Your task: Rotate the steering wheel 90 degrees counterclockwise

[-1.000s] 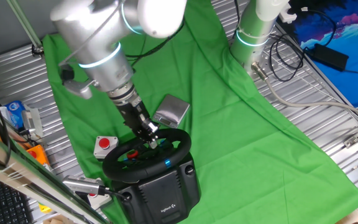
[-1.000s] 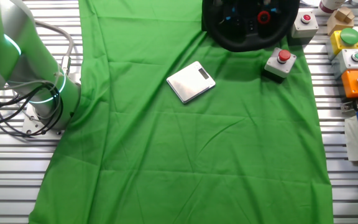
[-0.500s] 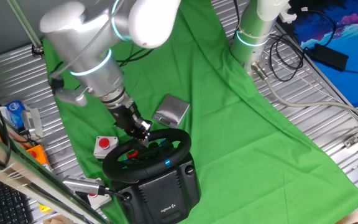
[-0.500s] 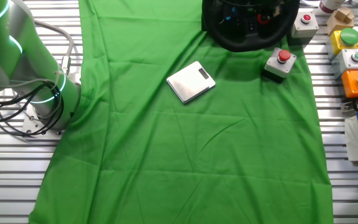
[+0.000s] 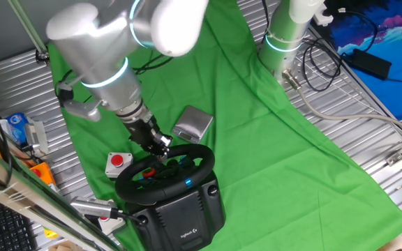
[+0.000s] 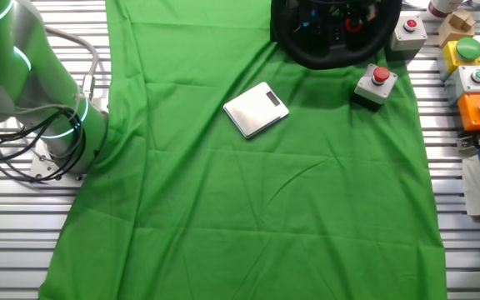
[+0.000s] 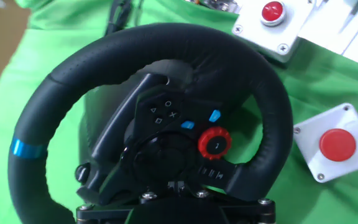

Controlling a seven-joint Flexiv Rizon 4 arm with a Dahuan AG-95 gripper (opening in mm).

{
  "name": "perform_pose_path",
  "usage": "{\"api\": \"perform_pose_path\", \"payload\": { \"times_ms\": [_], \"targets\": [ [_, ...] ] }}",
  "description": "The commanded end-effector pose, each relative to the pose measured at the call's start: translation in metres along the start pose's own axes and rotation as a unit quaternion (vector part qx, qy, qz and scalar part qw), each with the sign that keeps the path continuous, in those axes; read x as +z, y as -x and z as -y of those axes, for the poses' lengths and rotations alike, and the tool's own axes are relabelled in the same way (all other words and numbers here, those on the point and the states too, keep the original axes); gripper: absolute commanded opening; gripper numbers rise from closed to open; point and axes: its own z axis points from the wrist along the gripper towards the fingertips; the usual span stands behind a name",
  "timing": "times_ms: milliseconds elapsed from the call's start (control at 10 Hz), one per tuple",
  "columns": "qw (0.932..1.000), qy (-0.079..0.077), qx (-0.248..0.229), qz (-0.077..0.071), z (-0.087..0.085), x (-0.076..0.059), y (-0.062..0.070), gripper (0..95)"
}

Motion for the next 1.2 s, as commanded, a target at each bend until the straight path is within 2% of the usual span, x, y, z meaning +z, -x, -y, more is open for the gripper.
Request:
{"api": "perform_pose_path", "payload": {
  "times_ms": [100,400,700,900,1100,1200],
  "targets": [
    [0.9977,-0.012,0.067,-0.001,0.0009,-0.0006,0.0004,0.0],
    [0.9954,-0.015,0.095,0.006,0.0009,-0.0006,0.0004,0.0],
    [0.9898,-0.020,0.140,0.017,0.0009,-0.0006,0.0004,0.0],
    [0.9895,-0.018,0.142,0.017,0.0009,-0.0006,0.0004,0.0],
    [0.9908,-0.015,0.134,0.012,0.0009,-0.0006,0.0004,0.0],
    [0.9927,-0.010,0.120,0.002,0.0053,-0.0064,-0.0060,0.0]
  ]
}}
